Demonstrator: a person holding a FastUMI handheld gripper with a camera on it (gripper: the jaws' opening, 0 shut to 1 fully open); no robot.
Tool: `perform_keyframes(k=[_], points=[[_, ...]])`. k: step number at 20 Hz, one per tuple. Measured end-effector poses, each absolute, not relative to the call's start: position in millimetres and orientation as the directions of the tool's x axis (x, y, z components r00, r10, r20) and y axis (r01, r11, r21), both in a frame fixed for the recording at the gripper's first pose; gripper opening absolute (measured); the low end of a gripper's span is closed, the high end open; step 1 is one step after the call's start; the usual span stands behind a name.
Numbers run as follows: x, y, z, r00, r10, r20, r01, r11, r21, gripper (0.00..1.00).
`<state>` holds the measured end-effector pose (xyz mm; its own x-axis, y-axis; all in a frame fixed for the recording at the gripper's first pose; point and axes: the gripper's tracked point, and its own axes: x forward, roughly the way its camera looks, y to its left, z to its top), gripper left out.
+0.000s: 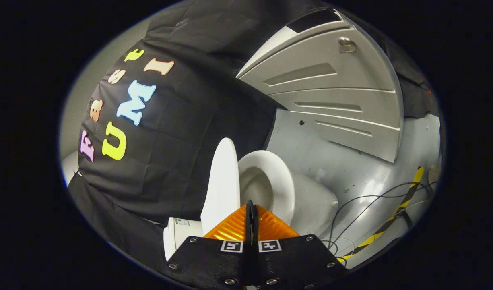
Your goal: Open the toilet lid.
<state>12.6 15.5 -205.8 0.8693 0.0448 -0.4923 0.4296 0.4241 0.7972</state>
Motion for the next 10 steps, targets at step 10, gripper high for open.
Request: perform_keyframes(k=[10], points=[[23.2,51.9,-116.5,0.918,0.035,-0.396,0.315,0.544,0.778,0.0]])
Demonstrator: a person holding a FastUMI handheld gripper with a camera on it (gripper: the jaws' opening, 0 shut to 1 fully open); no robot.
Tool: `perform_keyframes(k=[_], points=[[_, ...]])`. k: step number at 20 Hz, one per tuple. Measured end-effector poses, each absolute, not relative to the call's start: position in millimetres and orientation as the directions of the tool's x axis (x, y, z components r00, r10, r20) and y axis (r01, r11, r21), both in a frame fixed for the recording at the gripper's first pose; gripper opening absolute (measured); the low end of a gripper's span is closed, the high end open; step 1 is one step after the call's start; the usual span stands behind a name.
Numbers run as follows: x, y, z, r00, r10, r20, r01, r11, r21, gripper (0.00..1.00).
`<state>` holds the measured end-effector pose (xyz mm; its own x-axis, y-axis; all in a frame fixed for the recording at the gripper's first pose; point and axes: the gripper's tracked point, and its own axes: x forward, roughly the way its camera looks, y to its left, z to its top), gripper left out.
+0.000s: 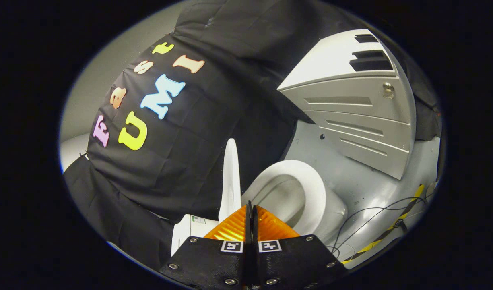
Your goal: Open the toilet lid.
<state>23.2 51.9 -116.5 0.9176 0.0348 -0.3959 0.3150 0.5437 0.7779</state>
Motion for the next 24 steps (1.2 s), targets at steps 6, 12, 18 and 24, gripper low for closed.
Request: perform_keyframes(k=[6,12,18,24], points=[[28.7,82.5,-67.4,0.94,0.036,-0.34,0.238,0.648,0.724,0.0],[29.4,104.2,-38.1,0.951,0.02,-0.31,0.201,0.722,0.662,0.0],[32.1,123.9,-16.5,0.958,-0.001,-0.286,0.185,0.764,0.618,0.0],[36.3,150.5,8.3,0.966,0.013,-0.26,0.144,0.805,0.575,0.0]])
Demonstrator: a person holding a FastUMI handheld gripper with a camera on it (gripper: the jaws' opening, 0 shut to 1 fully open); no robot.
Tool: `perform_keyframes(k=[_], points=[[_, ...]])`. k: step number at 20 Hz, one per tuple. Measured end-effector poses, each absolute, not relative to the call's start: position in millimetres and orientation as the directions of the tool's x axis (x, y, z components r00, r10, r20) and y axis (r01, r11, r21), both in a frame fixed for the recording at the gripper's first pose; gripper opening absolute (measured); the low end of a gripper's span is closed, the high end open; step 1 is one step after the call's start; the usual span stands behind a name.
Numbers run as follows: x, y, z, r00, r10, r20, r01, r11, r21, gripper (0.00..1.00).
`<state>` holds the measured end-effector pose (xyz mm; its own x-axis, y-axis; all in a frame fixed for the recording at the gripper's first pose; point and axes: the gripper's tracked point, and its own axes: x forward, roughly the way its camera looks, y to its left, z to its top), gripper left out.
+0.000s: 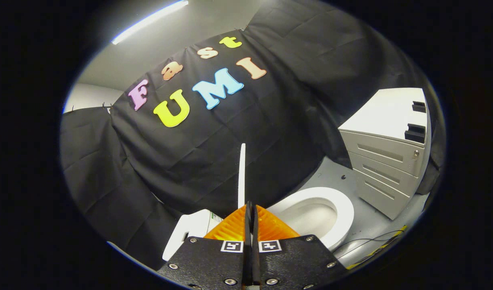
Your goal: Open the toilet lid.
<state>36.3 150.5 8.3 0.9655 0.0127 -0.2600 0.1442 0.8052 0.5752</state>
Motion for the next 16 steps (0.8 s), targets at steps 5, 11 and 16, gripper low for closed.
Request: perform_keyframes(k=[5,11,16], points=[[37.7,177.1,28.0,0.971,0.022,-0.238,0.103,0.86,0.499,0.0],[40.8,211.4,47.9,0.973,0.041,-0.226,0.058,0.908,0.414,0.0],[41.8,239.9,59.1,0.977,0.062,-0.203,0.015,0.933,0.358,0.0]])
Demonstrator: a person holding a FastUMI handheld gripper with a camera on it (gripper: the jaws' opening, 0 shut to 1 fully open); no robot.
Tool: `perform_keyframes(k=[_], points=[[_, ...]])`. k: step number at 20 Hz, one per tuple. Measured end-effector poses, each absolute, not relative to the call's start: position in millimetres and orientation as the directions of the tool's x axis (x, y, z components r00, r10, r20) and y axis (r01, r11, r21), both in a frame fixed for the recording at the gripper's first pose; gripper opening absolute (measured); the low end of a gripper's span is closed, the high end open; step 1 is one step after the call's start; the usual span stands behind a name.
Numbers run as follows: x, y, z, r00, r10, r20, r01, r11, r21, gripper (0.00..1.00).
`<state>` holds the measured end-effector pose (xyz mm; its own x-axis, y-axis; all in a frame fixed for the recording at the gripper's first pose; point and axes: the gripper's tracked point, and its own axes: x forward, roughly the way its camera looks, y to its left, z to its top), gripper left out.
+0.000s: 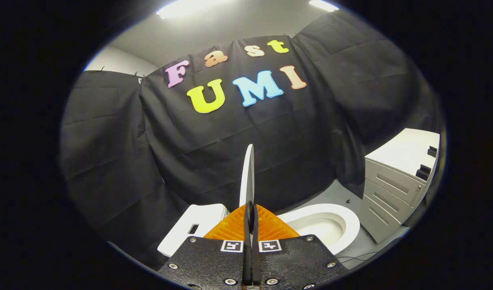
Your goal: Open the toilet lid.
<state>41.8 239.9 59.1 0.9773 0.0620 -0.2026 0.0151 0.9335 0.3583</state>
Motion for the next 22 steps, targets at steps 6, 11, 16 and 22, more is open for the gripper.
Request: perform_keyframes(k=[6,11,16,22], points=[[43.4,274.9,72.6,0.977,0.082,-0.198,-0.018,0.952,0.306,0.0],[42.8,317.2,79.2,0.974,0.128,-0.185,-0.078,0.964,0.252,0.0],[39.7,343.2,81.3,0.972,0.166,-0.167,-0.125,0.965,0.232,0.0],[38.9,373.5,81.5,0.964,0.216,-0.156,-0.179,0.959,0.222,0.0]])
